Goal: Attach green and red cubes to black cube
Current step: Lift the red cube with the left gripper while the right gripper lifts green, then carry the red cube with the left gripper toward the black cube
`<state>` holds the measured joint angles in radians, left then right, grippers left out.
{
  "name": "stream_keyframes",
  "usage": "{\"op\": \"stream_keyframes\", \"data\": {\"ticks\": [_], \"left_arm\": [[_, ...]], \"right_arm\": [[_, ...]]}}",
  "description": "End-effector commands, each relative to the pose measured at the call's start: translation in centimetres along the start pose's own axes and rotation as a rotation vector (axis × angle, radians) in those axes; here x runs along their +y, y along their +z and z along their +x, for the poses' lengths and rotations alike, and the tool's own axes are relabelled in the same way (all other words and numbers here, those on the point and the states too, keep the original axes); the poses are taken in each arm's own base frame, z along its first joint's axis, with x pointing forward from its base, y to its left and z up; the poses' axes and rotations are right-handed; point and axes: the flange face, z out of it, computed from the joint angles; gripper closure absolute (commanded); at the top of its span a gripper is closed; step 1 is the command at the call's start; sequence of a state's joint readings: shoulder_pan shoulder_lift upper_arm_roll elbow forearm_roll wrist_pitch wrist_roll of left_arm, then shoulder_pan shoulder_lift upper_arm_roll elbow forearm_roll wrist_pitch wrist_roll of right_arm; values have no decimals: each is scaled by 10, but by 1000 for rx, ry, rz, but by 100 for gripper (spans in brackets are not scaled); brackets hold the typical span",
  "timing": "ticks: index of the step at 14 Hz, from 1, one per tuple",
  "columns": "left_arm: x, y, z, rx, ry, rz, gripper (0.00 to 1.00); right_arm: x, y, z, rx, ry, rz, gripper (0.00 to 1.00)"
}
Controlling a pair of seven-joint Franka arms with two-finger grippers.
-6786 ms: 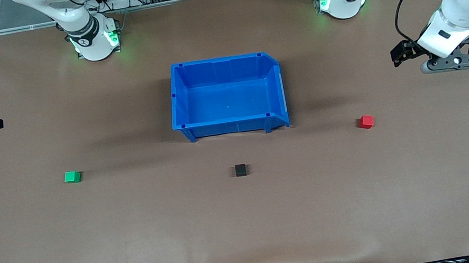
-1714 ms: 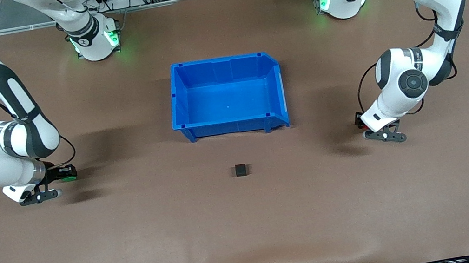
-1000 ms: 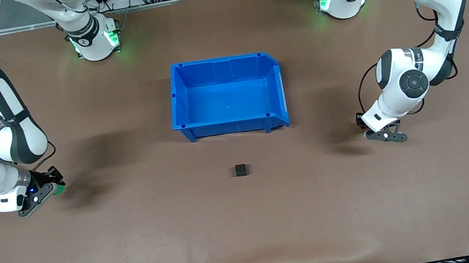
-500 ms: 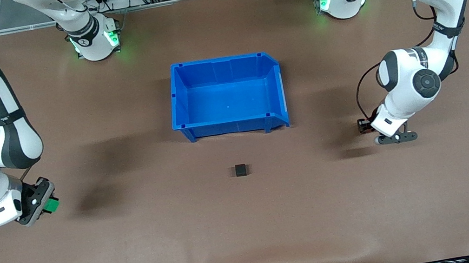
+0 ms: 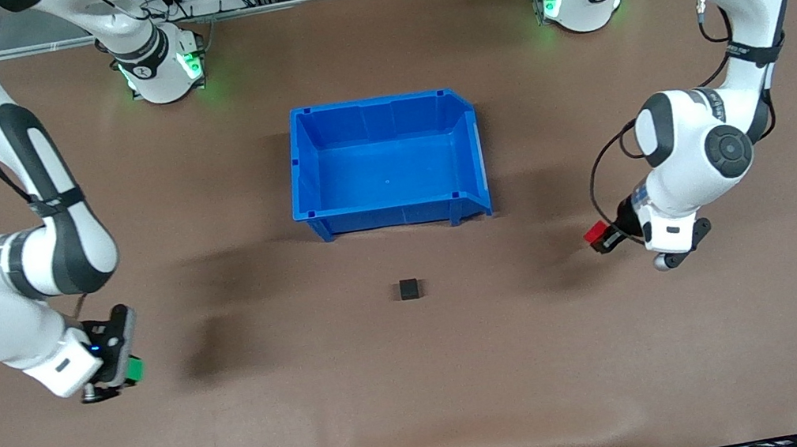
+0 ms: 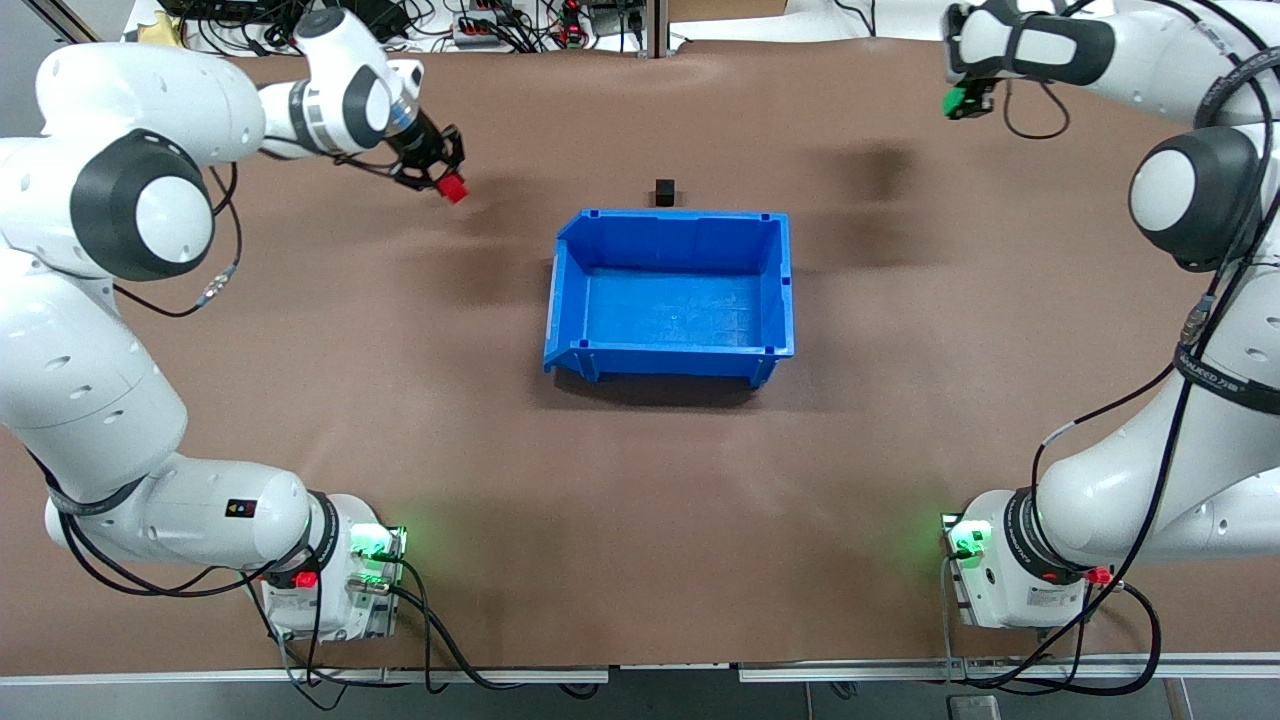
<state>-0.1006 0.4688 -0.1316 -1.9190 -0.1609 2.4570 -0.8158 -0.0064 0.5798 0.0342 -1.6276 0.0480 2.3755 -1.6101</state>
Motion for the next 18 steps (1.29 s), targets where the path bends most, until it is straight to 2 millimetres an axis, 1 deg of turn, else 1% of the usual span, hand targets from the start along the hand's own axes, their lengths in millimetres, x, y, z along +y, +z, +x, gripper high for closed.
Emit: {"op": "stream_keyframes", "data": {"ticks": [1,2,3,4,6,7,8,9,10,11,13,15,17,18], "left_arm": [[54,10,-11,-15,-250,-34,100],[69,14,-19,-24,-309,-33,100],[85,14,-26,-29,-372,-38,100],[95,16,-27,-34,-447,-39,100],[121,17,-37,-47,-588,-41,100],[130,19,-44,-54,-629,-45,100],[134,24,-50,-61,-671,-34,100],[135,25,-51,-64,-703,-23,100],[138,22,-52,-68,-716,-24,100],[141,27,-57,-80,-726,-9,100],[151,38,-77,-86,-732,13,100],[161,39,-85,-95,-760,27,100],[178,46,-111,-97,-773,54,100],[183,48,-116,-97,-783,59,100]], "right_arm": [[7,1,40,44,-114,0,100],[5,3,59,49,-140,8,100],[4,4,73,52,-160,12,100],[2,4,88,58,-178,15,100],[3,0,113,63,-212,8,100],[3,1,122,64,-226,19,100],[3,4,130,68,-236,46,100],[3,4,135,69,-240,67,100],[2,4,143,71,-248,75,100],[0,4,153,73,-259,78,100],[-2,5,159,70,-219,83,100],[-10,9,169,60,-133,124,100],[-12,10,168,39,-45,144,100],[-13,10,173,39,-39,143,100]]}}
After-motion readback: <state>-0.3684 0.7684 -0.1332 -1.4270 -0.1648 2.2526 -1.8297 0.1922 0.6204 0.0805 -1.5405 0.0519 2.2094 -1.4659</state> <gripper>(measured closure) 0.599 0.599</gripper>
